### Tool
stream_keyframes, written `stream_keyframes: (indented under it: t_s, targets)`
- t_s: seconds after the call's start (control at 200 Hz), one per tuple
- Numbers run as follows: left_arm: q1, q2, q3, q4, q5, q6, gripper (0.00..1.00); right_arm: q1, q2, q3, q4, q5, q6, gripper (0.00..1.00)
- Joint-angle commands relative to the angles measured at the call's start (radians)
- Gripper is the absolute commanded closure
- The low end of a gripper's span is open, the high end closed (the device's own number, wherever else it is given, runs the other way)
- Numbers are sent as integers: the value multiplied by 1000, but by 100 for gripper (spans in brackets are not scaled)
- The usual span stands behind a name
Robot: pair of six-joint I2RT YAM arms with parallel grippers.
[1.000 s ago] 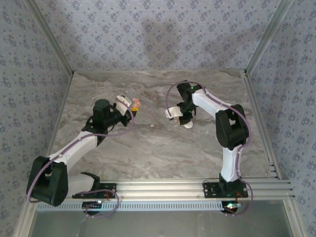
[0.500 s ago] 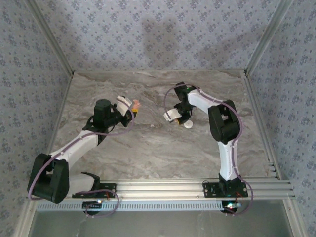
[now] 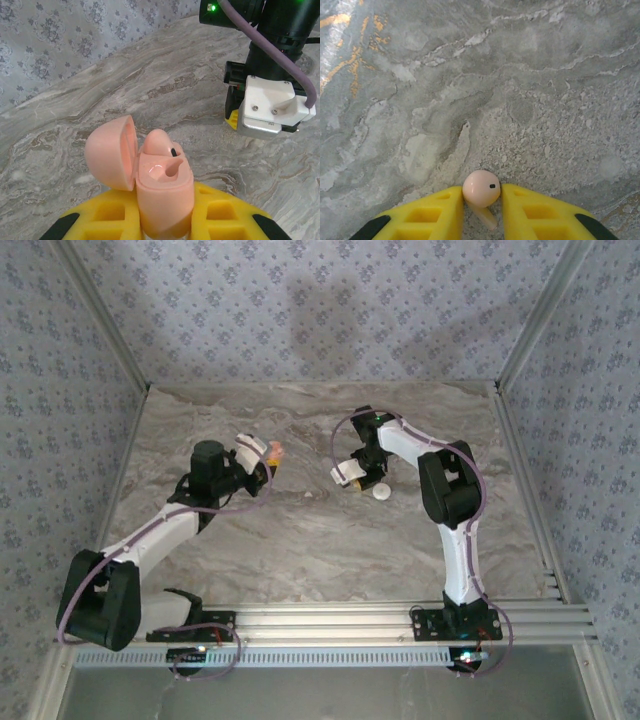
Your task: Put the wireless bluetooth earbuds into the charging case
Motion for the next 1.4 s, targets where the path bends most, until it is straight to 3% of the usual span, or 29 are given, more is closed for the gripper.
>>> stream_keyframes:
  t_s: [0.0, 0.33, 0.51, 0.65, 0.879, 0.984, 1.204, 1.394]
  targets:
    - [6, 5, 46, -10, 5, 9, 90, 10, 33, 21, 12, -2, -21, 76]
    - [4, 3, 48, -27, 15, 17, 91, 15, -40, -8, 18, -105, 52, 82]
    - [-14, 8, 39, -12, 17, 26, 91, 8, -159, -95, 111, -252, 223, 83]
    - [-45, 31, 16, 73, 24, -6, 91, 4, -288, -201, 243, -408, 453, 82]
    - [-125, 108, 2, 292, 26, -98, 91, -42, -516, -418, 588, -661, 915, 83]
    - [-159, 140, 4, 374, 25, -121, 91, -73, -611, -553, 859, -728, 1186, 84]
    - [-224, 214, 17, 551, 32, -183, 91, -95, -765, -748, 1325, -688, 1653, 84]
    - [-273, 270, 30, 700, 49, -222, 91, -85, -808, -860, 1647, -595, 1930, 82]
